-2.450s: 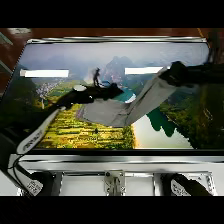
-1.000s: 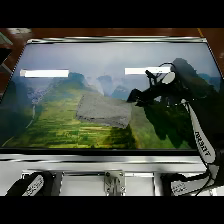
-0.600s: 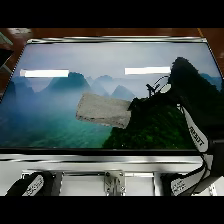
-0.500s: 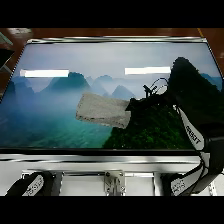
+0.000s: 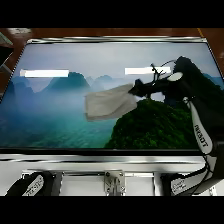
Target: Fold the shirts.
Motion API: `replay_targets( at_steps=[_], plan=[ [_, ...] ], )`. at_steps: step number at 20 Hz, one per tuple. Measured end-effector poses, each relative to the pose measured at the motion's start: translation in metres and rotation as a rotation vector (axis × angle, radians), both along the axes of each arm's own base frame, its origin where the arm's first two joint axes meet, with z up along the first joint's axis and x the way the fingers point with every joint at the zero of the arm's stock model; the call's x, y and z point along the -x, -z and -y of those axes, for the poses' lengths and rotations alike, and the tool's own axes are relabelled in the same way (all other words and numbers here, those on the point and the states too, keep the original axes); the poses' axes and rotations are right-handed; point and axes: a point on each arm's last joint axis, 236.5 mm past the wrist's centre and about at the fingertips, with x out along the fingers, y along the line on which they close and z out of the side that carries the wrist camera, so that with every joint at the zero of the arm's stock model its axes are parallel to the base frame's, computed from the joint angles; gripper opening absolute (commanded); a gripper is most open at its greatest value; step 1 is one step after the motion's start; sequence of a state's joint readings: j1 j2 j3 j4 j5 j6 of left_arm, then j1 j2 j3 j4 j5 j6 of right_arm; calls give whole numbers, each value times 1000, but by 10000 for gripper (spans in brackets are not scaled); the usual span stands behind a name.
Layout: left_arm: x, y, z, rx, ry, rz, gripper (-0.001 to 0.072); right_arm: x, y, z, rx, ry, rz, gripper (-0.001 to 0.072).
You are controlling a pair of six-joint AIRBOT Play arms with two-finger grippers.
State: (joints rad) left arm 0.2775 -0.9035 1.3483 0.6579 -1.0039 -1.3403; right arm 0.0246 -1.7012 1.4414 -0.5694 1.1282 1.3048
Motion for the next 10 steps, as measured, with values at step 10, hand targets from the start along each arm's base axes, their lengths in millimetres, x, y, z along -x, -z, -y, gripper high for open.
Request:
replay_targets(
  at_steps=[10],
  plan=[
    [8, 11, 9, -11, 48, -48, 33, 10, -99, 285, 274, 445, 14, 53]
  ],
)
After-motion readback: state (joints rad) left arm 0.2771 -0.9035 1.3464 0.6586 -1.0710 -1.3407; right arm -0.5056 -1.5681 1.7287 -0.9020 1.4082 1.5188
